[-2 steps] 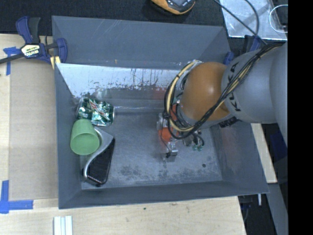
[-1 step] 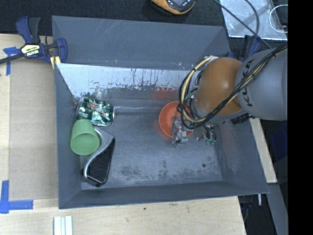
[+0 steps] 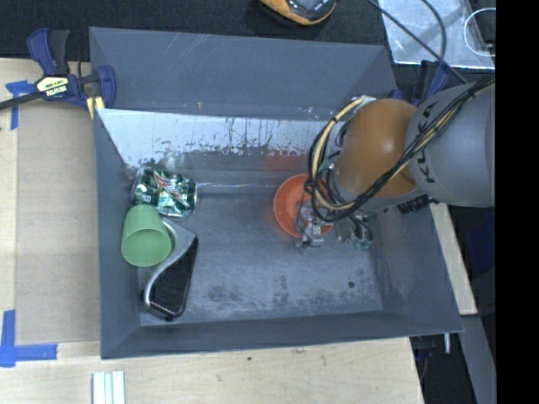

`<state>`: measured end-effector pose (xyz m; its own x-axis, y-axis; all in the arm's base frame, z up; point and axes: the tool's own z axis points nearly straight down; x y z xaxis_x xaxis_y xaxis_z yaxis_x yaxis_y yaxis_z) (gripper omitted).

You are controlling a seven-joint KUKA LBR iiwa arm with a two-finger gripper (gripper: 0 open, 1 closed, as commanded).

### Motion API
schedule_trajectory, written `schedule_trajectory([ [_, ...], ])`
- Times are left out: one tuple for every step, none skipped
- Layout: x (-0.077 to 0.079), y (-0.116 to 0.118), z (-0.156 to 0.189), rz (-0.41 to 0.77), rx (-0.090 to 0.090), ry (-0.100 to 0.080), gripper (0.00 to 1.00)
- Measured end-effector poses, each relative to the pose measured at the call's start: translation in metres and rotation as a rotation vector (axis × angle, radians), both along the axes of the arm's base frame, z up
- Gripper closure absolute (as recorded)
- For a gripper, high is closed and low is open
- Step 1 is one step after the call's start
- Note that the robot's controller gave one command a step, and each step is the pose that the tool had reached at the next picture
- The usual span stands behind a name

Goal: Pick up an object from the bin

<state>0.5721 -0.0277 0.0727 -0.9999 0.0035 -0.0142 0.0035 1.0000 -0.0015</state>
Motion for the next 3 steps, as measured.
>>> schedule_trajectory([
  [0.016,0.007,0.006,0.378,-0.006,-0.001,1.00],
  [0.015,0.020,0.059,0.343,-0.005,-0.002,1.00],
  [0.031,0.049,0.010,0.282,-0.005,-0.005,1.00],
])
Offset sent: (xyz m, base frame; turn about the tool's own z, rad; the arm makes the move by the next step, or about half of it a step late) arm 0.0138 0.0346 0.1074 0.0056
